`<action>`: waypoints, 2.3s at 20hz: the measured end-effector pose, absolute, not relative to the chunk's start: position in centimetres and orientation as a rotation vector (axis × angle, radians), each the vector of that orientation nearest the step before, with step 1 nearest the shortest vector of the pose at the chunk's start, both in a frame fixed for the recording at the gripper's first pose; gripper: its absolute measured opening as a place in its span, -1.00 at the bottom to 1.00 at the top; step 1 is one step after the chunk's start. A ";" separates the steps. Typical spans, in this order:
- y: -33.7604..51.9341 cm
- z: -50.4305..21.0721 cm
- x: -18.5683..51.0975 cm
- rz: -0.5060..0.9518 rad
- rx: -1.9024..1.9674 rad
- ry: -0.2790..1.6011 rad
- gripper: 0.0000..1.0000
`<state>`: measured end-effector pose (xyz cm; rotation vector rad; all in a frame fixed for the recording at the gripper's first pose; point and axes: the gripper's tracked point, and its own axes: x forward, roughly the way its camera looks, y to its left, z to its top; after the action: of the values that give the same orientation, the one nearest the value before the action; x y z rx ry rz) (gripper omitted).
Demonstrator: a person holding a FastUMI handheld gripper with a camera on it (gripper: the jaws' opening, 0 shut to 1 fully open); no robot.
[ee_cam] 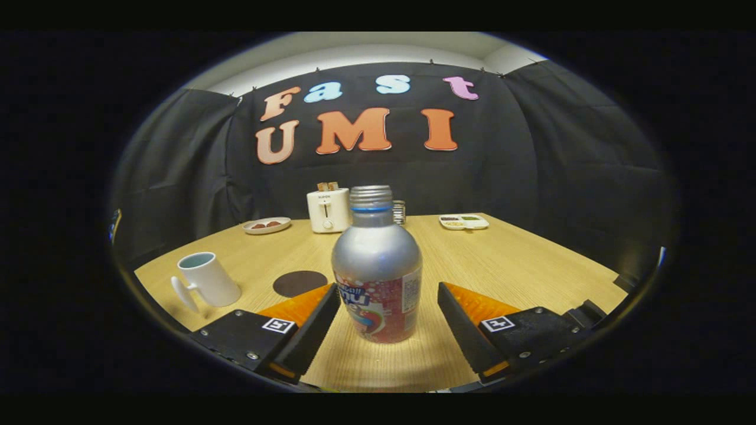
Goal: Take the bottle from table, then pour the juice into the cup, finally place the bottle on the coaster
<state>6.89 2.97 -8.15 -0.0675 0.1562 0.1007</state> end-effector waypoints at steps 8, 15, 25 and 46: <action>3.7 -9.5 7.5 0.093 -0.066 0.162 0.86; 4.3 -10.0 8.4 0.106 -0.067 0.177 0.58; 4.4 -6.4 7.7 0.111 -0.117 0.098 0.57; 16.3 -1.2 9.2 0.094 -1.103 -0.156 0.55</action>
<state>9.18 16.35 -1.17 -1.1033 -0.1555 0.0939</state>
